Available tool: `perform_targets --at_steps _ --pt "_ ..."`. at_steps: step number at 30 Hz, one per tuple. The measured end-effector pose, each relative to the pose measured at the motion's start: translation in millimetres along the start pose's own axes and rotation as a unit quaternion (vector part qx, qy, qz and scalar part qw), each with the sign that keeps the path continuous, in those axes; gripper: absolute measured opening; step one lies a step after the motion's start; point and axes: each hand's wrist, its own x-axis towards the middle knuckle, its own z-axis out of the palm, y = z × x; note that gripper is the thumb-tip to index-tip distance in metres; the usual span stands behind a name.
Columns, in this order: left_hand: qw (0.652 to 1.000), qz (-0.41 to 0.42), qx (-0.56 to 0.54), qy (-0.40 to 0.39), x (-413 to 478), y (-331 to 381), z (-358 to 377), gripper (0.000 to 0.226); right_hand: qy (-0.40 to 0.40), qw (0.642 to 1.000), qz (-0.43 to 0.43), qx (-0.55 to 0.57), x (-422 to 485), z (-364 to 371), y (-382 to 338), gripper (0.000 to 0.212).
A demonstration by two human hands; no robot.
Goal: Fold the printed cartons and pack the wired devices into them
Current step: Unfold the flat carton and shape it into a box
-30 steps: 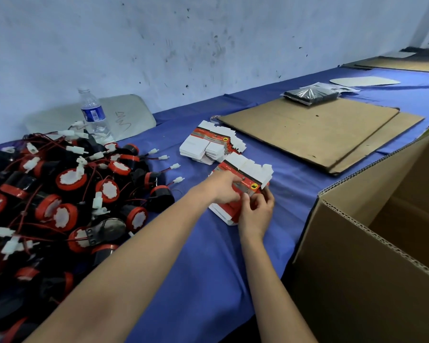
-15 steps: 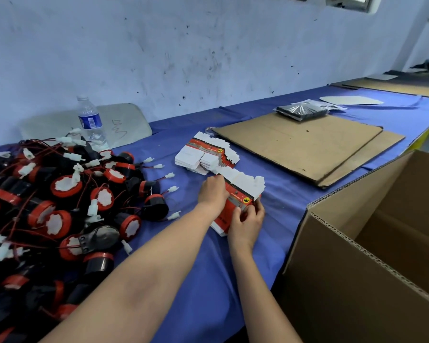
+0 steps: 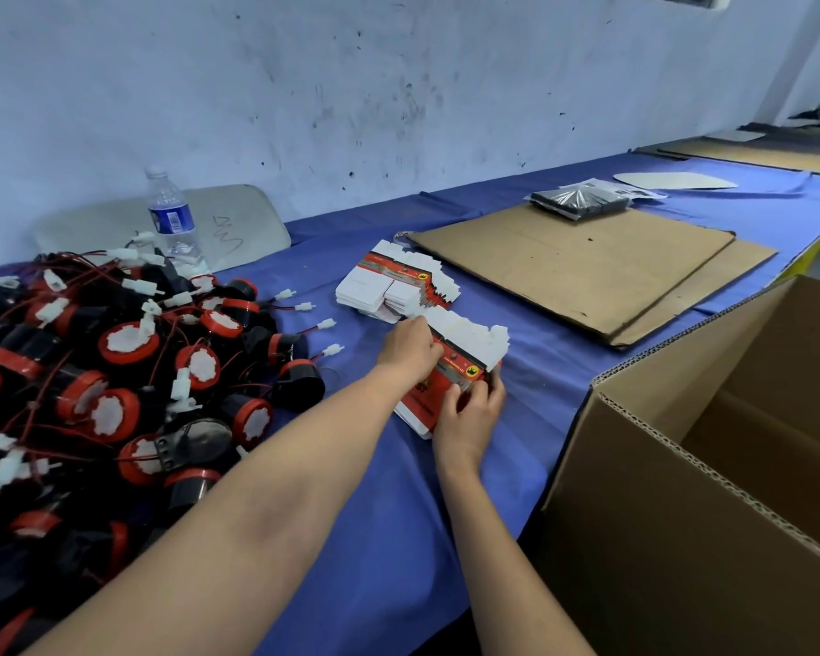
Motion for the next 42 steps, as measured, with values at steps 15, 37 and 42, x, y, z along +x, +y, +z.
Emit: perform_targets --at_steps 15,37,42 --pt "0.988 0.055 0.111 -0.086 16 17 -9 0.025 0.000 1.000 0.005 -0.003 0 1 1 0.017" --pt "0.960 -0.091 -0.212 0.161 -57 -26 47 0.022 0.193 0.970 0.119 0.093 6 -5 0 0.009" --pt "0.935 -0.144 -0.295 0.136 -33 -42 31 0.016 0.143 0.965 0.150 0.161 3 -14 1 0.022"
